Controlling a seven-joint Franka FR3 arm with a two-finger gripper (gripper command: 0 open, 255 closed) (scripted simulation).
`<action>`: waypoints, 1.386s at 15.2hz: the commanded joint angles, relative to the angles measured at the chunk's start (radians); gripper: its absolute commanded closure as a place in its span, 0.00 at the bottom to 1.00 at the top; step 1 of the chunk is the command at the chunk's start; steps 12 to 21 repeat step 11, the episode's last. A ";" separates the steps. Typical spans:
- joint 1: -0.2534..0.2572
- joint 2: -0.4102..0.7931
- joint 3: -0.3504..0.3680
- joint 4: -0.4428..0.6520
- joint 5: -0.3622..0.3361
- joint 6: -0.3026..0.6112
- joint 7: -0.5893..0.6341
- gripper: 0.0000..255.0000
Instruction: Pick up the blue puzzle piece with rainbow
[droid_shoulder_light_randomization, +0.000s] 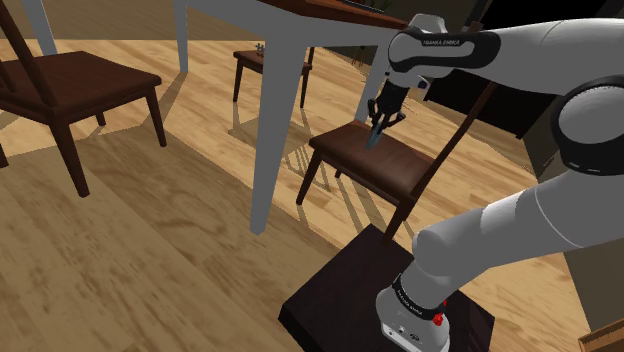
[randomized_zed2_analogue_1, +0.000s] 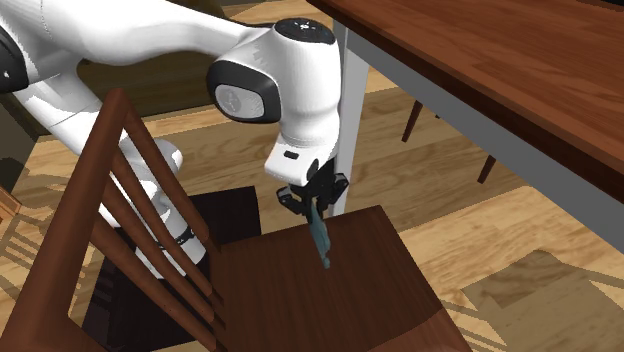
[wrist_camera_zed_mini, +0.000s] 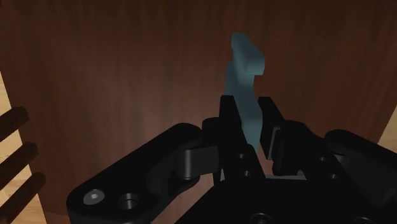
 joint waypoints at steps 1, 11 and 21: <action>0.001 -0.004 0.002 0.025 0.000 -0.029 0.001 1.00; 0.002 0.001 0.003 0.140 0.002 -0.139 0.001 1.00; 0.002 0.001 0.003 0.140 0.002 -0.139 0.001 1.00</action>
